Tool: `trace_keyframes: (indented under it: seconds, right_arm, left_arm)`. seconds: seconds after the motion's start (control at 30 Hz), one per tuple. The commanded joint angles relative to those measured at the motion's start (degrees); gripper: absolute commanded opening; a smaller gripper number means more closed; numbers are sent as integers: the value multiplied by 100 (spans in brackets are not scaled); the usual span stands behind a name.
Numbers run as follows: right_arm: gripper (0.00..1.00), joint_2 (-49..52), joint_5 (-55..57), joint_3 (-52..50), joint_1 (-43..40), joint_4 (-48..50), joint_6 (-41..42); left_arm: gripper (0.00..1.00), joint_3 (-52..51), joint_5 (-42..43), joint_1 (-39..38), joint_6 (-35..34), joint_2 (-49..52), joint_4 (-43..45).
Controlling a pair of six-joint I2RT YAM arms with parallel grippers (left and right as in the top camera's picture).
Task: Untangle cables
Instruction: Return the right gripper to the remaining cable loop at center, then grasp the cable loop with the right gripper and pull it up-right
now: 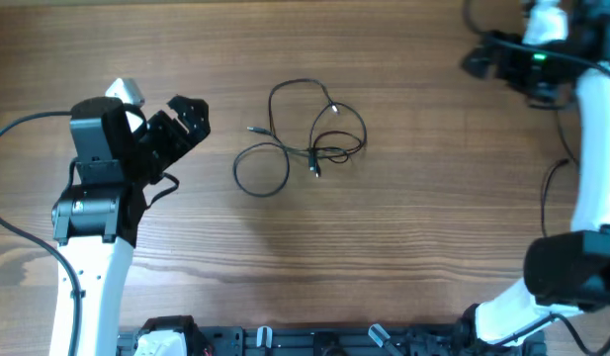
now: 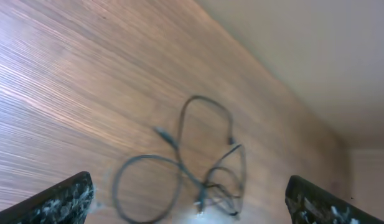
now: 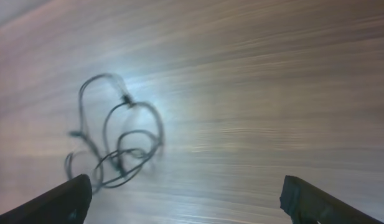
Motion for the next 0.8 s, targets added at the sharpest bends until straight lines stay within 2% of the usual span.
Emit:
trace_keyframes:
  seconds: [0.0,0.07,0.17,0.3,0.57,0.63,0.77]
  right_arm:
    - [100,367,-70,35,675,87,881]
    - [100,638,-70,35,1134,151,1484]
    - [100,1051,-72,35,1637,286,1934]
    - [99,1622,-138,35,2229,413,2293]
    - [84,2135,291,-24,3128,573,3405]
    - [84,2135,424,-111,3224,603,3633]
    - [74,2135,765,-417,3261,584,3991]
  left_arm:
    - [100,48,-249,11,1185,-4,-251]
    - [100,46,-251,11,1556,-4,-643]
    - [100,46,-251,11,1919,48,-1014]
    - [100,46,-254,11,2004,157,-1279]
    - [100,46,-251,11,2004,273,-1294]
    - [100,46,-254,11,2004,273,-1296]
    - [100,46,-251,11,2004,273,-1296]
